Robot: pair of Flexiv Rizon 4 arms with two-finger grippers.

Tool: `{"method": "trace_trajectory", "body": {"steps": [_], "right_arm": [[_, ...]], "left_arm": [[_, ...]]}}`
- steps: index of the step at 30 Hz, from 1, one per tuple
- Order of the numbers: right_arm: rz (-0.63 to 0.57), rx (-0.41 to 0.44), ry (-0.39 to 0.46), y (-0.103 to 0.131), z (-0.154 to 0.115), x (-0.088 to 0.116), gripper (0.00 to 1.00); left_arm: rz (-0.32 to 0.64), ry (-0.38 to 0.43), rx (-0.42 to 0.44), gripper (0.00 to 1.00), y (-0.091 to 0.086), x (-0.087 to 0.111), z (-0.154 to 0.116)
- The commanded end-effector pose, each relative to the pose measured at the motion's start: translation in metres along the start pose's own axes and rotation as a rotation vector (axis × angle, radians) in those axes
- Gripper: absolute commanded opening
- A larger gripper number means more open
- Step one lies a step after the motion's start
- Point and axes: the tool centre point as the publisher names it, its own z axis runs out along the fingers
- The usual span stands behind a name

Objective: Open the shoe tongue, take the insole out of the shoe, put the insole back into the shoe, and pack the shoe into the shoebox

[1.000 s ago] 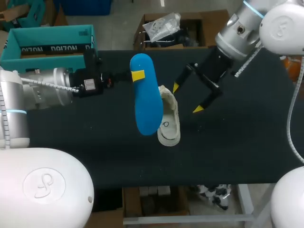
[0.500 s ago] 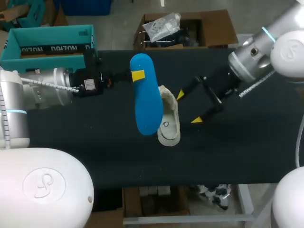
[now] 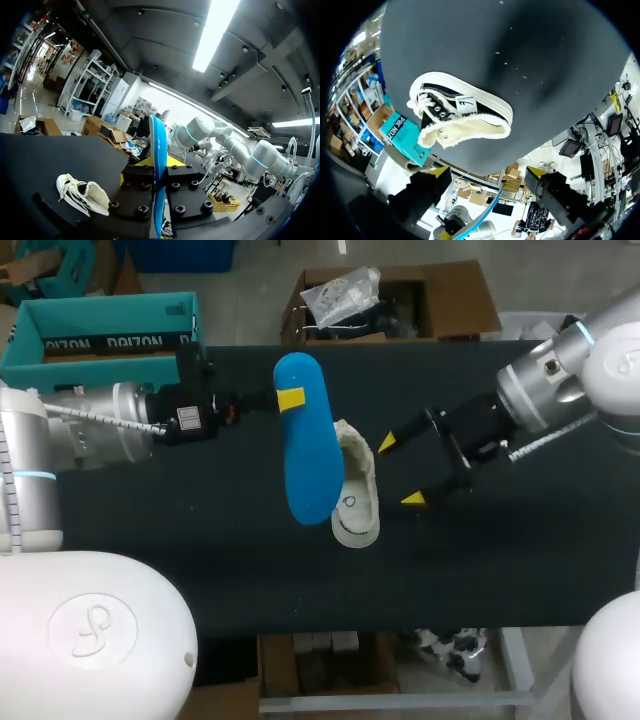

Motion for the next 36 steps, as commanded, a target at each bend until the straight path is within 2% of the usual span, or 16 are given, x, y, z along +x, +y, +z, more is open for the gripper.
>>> {"method": "trace_trajectory", "body": {"steps": [1,3,6,12,17,20,25,28,33,36], "right_arm": [[0.048,0.075,-0.015,0.008,0.005,0.004,1.0],[0.061,0.106,-0.032,0.009,0.007,0.004,1.0],[0.084,0.147,-0.037,0.008,0.009,0.004,1.0],[0.093,0.213,-0.04,0.004,0.016,0.011,1.0],[0.084,0.267,-0.036,-0.002,0.019,0.013,1.0],[0.088,0.299,-0.042,-0.004,0.023,0.013,0.93],[0.086,0.33,-0.039,-0.008,0.028,0.015,0.71],[0.084,0.345,-0.033,-0.009,0.031,0.014,0.49],[0.081,0.357,-0.025,-0.01,0.033,0.012,0.45],[0.084,0.356,-0.016,-0.011,0.033,0.011,0.39]], "left_arm": [[0.074,0.007,0.022,0.0,0.007,-0.002,0.005],[0.142,0.009,0.035,0.0,0.01,-0.003,0.008],[0.178,0.057,0.05,0.0,0.015,-0.004,0.011],[0.318,0.125,0.099,0.0,0.038,-0.007,0.024],[0.393,0.177,0.178,0.0,0.047,-0.01,0.031],[0.423,0.191,0.183,0.0,0.054,-0.01,0.036],[0.459,0.204,0.193,0.0,0.059,-0.009,0.047],[0.483,0.208,0.185,0.0,0.062,-0.01,0.053],[0.495,0.214,0.176,0.0,0.064,-0.013,0.057],[0.494,0.217,0.173,0.0,0.066,-0.015,0.058]]}}
